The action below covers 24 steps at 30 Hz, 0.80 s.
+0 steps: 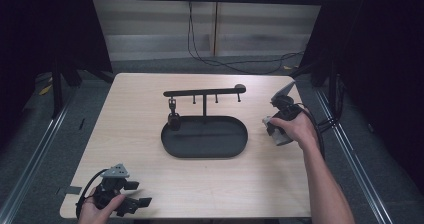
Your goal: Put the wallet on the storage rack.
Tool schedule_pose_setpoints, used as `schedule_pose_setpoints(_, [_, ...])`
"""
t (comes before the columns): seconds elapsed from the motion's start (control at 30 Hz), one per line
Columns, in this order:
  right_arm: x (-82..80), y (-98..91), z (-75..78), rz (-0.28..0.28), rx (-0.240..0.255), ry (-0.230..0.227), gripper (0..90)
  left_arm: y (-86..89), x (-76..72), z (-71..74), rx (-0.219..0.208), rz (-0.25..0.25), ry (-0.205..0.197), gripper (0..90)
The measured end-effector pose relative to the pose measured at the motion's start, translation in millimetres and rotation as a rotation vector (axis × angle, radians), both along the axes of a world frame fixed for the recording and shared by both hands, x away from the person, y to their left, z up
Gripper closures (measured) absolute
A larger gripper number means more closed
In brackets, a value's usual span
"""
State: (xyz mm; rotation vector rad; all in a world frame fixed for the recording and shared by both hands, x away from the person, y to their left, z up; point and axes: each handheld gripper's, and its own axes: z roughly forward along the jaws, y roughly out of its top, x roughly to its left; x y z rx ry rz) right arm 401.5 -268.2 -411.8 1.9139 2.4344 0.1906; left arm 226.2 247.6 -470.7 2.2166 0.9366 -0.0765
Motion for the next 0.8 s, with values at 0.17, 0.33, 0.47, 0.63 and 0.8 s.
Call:
schedule_pose_setpoints(0.17, [0.4,5.2,11.5,0.005,-0.023,-0.001,33.6,-0.3,-0.1,0.3,-0.003,-0.006,0.002,21.1])
schedule_pose_setpoints(0.33, [-0.2,9.3,20.9,0.006,-0.037,-0.003,33.6,-0.1,0.3,0.1,0.002,-0.011,0.003,21.1])
schedule_pose_setpoints(0.47, [-0.8,11.4,29.7,0.001,-0.019,-0.021,33.6,-0.4,0.2,-0.7,0.001,-0.007,0.002,21.1])
schedule_pose_setpoints(0.63, [-2.0,17.8,32.1,0.020,0.022,-0.059,33.6,-0.8,0.3,-1.0,0.005,-0.006,0.005,21.1])
schedule_pose_setpoints(0.8, [-1.4,29.7,36.2,0.042,0.067,-0.083,33.6,-1.4,-0.1,-0.8,0.017,-0.007,0.005,21.2])
